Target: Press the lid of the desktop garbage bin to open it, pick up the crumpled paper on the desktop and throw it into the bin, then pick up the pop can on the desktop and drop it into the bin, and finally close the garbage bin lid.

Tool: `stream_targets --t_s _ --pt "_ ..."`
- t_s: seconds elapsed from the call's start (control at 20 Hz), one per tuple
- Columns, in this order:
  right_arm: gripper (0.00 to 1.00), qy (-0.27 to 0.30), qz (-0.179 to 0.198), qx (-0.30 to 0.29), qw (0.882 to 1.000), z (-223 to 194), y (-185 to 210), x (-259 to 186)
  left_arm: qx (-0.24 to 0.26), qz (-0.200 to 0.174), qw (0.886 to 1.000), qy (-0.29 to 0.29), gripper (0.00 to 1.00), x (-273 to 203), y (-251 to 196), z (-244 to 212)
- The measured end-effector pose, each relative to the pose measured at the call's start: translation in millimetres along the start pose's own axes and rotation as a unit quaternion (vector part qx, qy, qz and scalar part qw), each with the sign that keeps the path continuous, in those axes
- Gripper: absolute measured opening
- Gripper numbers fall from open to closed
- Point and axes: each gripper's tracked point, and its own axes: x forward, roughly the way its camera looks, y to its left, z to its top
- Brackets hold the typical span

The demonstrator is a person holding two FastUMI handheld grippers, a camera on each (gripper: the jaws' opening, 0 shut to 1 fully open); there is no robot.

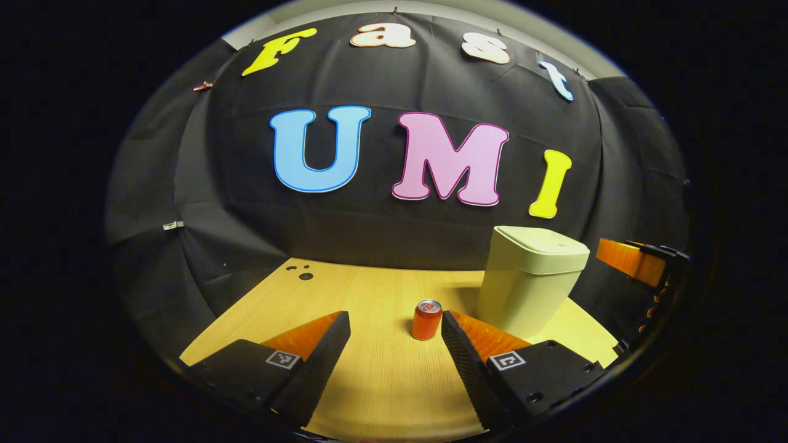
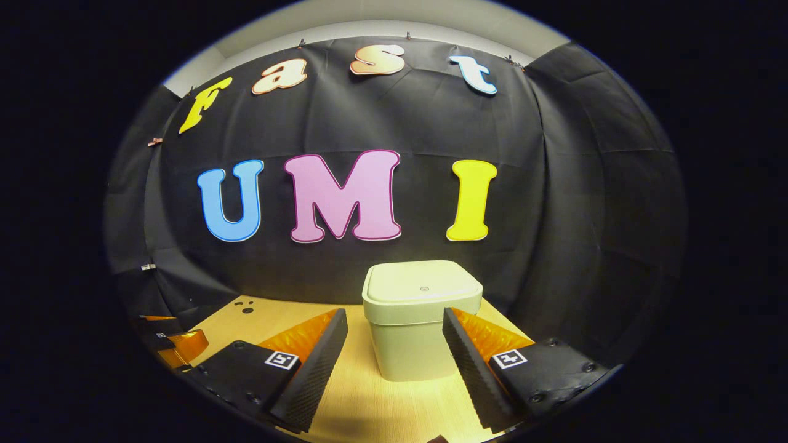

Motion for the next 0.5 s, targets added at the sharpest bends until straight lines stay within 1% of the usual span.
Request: stream_targets --t_s 0.2,0.3,0.35,0.4,0.5 --pt "0.98 -0.019 -0.002 -0.013 1.0 12 -4 -1 -0.003 0.001 1.0 0.0 0.96 0 1 -1" --pt "0.95 -0.025 -0.002 -0.028 0.999 13 -5 -1 -0.004 0.0 1.0 0.002 0.96 1 -1 -2" --pt "0.88 -0.025 -0.001 -0.033 0.999 14 -4 -2 -0.004 -0.003 1.0 0.003 0.96 1 -2 -4" --pt "0.8 -0.027 0.001 -0.037 0.999 15 -3 -2 -0.003 -0.005 1.0 0.003 0.96 1 -4 -2" --pt "0.72 -0.029 0.003 -0.045 0.999 17 -3 -1 0.0 -0.008 1.0 0.001 0.96 2 -7 -2"
